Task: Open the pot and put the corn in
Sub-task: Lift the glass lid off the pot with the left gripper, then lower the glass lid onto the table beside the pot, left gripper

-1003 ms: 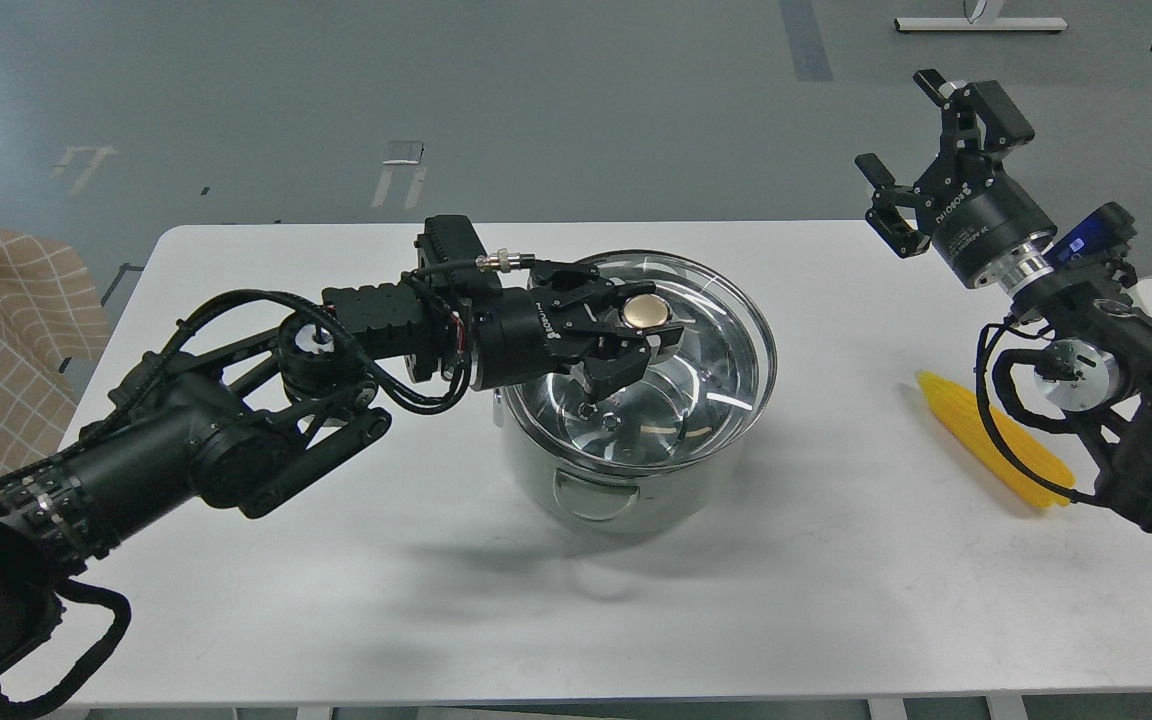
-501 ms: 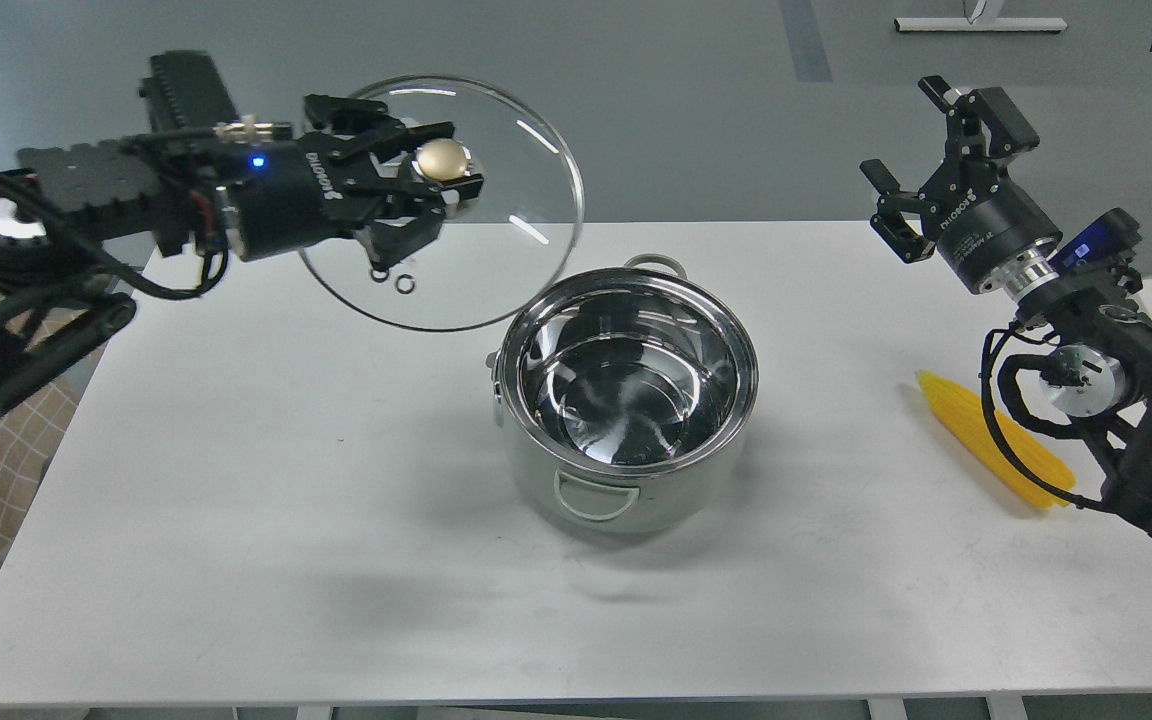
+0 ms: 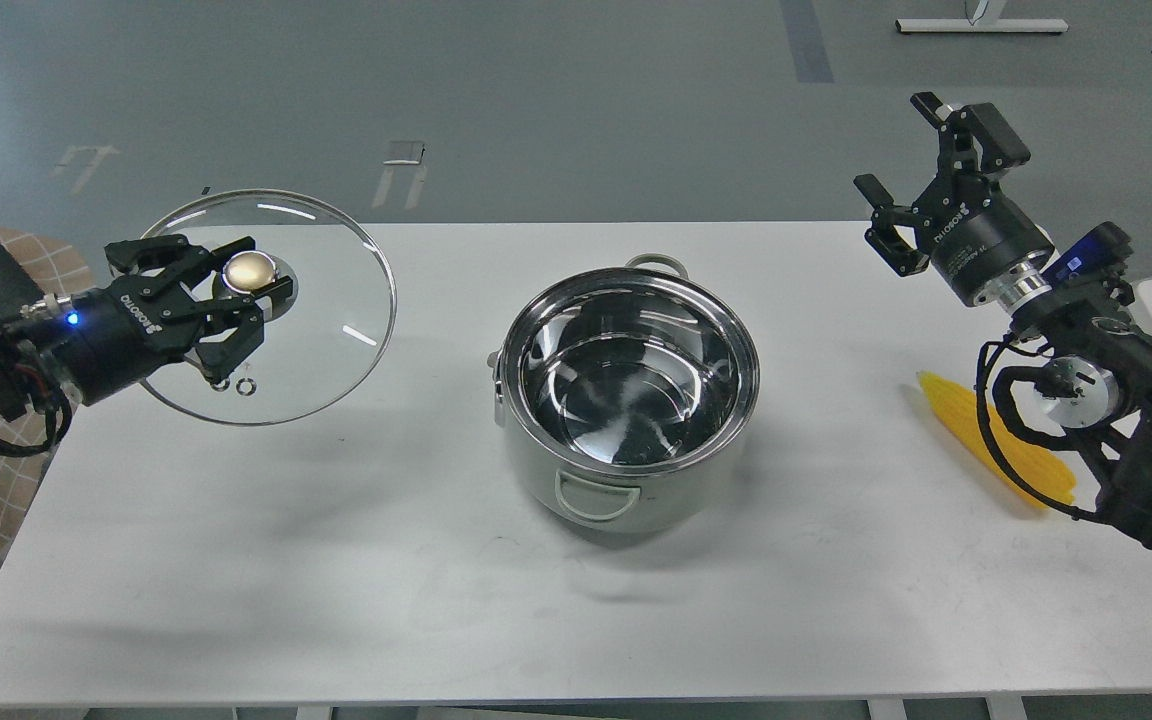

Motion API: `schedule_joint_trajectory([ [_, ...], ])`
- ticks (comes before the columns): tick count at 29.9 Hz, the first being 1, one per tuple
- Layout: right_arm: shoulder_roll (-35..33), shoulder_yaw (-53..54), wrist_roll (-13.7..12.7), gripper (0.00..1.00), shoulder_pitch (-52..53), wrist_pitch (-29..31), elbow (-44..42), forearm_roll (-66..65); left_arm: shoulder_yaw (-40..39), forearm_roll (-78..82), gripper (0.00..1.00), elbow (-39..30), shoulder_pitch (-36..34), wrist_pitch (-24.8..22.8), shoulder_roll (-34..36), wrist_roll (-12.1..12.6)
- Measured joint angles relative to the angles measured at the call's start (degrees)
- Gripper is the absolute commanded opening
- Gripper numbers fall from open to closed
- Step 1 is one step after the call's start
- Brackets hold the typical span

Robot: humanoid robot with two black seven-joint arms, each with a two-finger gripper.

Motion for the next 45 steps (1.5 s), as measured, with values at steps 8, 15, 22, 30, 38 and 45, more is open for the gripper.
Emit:
schedule_joint_trajectory([
  [8,0.0,0.0,0.0,0.97,-0.2,0.0,0.0,0.0,1.2,-0.1,0.16,8.7,3.6,1.9,-6.2,0.0],
  [15,0.0,0.0,0.0,0.97,-0.5,0.0,0.1,-0.1,1.2,-2.7,0.24,9.5,4.8,1.8,-9.3,0.0],
  [22,0.0,0.0,0.0,0.97,-1.0,0.0,0.2,-0.2,1.3,-4.2,0.27,13.2,6.2,1.8,-12.8,0.0],
  [30,-0.2,0.0,0.0,0.97,-1.2,0.0,0.8,-0.3,1.1,-4.4,0.57,16.5,6.3,2.1,-15.6,0.0],
  [38,-0.2,0.0,0.0,0.97,-1.2,0.0,0.8,-0.4,1.3,-4.4,0.79,19.2,6.3,2.0,-16.5,0.0],
  [45,-0.4,0.0,0.0,0.97,-1.3,0.0,0.8,-0.4,1.2,-7.9,0.95,19.1,5.4,1.9,-15.6,0.0],
])
